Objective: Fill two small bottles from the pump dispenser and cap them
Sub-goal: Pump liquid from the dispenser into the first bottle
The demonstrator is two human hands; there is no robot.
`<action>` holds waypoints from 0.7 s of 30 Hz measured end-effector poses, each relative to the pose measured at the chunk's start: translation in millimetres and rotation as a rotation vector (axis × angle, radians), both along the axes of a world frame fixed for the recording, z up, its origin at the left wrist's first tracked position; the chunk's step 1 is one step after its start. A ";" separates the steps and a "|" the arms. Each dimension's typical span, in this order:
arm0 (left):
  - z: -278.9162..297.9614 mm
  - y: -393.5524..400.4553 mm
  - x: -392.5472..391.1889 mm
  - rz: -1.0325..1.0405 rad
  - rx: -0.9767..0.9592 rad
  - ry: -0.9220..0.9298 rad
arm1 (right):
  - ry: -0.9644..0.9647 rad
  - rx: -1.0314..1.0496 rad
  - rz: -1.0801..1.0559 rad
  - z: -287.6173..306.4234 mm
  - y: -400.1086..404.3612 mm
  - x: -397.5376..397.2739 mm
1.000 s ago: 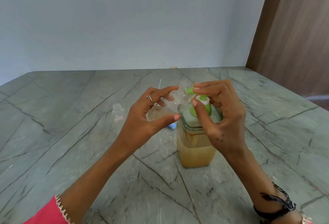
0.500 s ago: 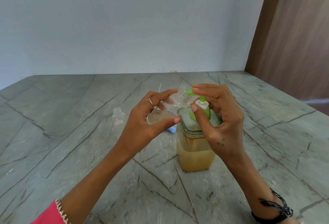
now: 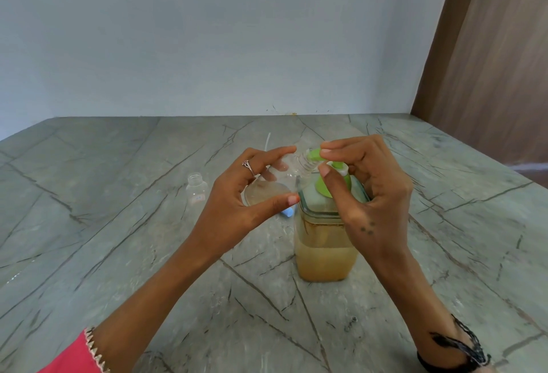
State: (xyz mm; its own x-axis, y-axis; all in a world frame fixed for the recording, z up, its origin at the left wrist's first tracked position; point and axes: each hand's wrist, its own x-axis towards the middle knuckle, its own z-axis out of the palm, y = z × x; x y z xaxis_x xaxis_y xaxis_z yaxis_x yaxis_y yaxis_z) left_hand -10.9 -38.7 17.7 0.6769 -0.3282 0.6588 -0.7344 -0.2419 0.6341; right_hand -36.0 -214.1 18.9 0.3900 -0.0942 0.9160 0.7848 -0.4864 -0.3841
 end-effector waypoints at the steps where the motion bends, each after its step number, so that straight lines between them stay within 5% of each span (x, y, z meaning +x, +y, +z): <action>1: -0.1 -0.2 0.3 -0.001 -0.001 0.001 | 0.003 0.004 0.008 0.1 -0.2 0.0; 21: -1.3 -2.1 -1.4 0.019 -0.051 0.086 | 0.107 0.001 0.267 -5.9 -11.2 -0.4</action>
